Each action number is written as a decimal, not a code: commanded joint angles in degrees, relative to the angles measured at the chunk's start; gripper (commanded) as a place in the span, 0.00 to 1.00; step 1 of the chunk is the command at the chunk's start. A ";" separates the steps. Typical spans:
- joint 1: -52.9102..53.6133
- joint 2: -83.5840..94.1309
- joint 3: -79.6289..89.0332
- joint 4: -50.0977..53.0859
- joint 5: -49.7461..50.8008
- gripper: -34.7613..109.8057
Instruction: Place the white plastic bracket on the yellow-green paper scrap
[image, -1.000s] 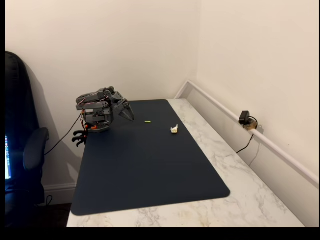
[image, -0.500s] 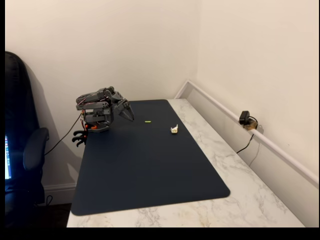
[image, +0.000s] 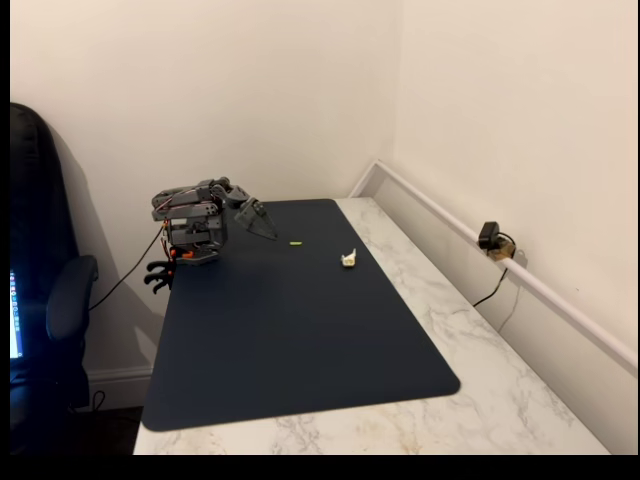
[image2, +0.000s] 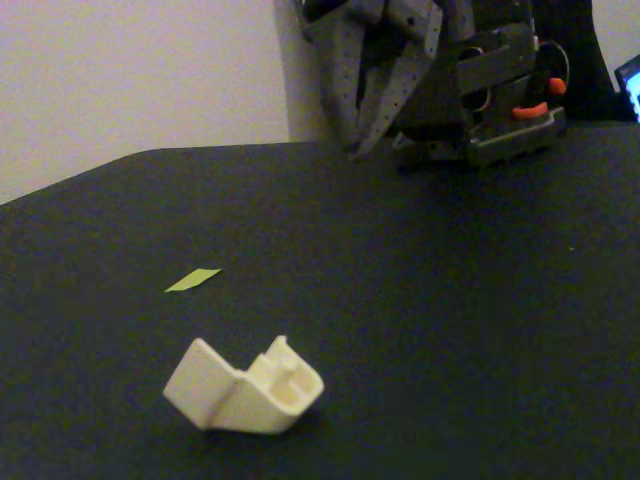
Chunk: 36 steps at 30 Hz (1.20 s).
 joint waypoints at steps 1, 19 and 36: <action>-3.08 1.93 0.53 -3.16 5.27 0.24; -4.83 -15.56 -25.31 10.28 4.57 0.26; -7.03 -60.82 -73.21 22.94 2.37 0.32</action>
